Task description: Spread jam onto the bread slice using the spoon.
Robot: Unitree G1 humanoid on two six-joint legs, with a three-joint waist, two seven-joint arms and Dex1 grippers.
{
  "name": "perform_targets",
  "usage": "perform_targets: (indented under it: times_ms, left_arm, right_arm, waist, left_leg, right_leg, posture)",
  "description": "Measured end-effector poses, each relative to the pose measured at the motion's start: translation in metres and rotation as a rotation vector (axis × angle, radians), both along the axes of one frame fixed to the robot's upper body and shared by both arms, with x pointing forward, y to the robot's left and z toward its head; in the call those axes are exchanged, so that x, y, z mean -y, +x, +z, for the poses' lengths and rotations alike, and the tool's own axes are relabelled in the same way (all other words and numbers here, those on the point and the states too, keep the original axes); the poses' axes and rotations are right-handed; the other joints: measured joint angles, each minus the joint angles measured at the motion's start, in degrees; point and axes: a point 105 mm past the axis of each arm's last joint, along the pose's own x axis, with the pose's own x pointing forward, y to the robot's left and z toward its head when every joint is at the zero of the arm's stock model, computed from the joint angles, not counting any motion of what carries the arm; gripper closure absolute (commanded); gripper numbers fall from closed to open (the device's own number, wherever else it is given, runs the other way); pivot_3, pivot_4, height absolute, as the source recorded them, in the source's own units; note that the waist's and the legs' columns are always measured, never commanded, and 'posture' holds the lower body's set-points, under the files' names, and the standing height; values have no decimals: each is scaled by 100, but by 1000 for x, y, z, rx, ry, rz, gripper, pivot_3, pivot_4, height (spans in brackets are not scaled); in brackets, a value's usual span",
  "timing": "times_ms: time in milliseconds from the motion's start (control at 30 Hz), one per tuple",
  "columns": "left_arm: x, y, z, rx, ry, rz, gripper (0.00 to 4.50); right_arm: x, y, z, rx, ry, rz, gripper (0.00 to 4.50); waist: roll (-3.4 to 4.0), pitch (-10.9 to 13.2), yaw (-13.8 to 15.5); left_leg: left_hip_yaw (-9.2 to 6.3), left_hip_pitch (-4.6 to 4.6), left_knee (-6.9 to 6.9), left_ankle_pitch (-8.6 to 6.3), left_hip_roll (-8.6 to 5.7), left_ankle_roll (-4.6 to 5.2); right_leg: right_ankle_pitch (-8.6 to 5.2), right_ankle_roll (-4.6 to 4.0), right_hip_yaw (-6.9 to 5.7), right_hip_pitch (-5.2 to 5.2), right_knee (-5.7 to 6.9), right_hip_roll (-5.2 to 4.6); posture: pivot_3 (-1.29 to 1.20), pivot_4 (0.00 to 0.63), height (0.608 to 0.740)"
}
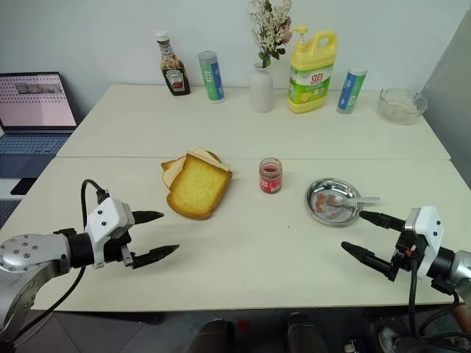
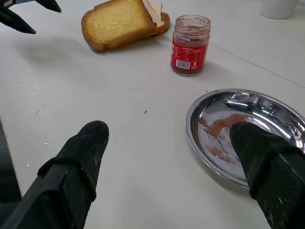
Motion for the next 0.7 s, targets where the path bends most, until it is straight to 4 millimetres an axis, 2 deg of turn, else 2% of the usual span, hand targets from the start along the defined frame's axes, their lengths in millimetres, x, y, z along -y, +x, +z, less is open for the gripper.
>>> perform_targets:
  times_ms: [400,600,700]
  left_arm:
    - [-2,4,-3,29,0,43,0]
    - [5,6,-1,91,-57,35,0]
    - [-2,10,-1,122,-68,83,0]
  right_arm:
    - [5,-2,-7,-12,-17,-39,85]
    - [7,-1,-9,-16,7,-73,85]
    - [7,-1,-10,-23,9,-78,85]
  waist:
    - [0,0,0]
    - [-1,-1,1]
    - [-1,-1,0]
  left_leg:
    - [0,0,1,0,0,0]
    - [0,0,3,0,0,0]
    - [-1,1,4,0,0,0]
  right_leg:
    - [1,1,0,1,1,0]
    - [2,2,1,2,3,0]
    - [2,2,0,3,5,1]
  posture:
    - [0,150,740]
    - [0,150,740]
    - [0,150,740]
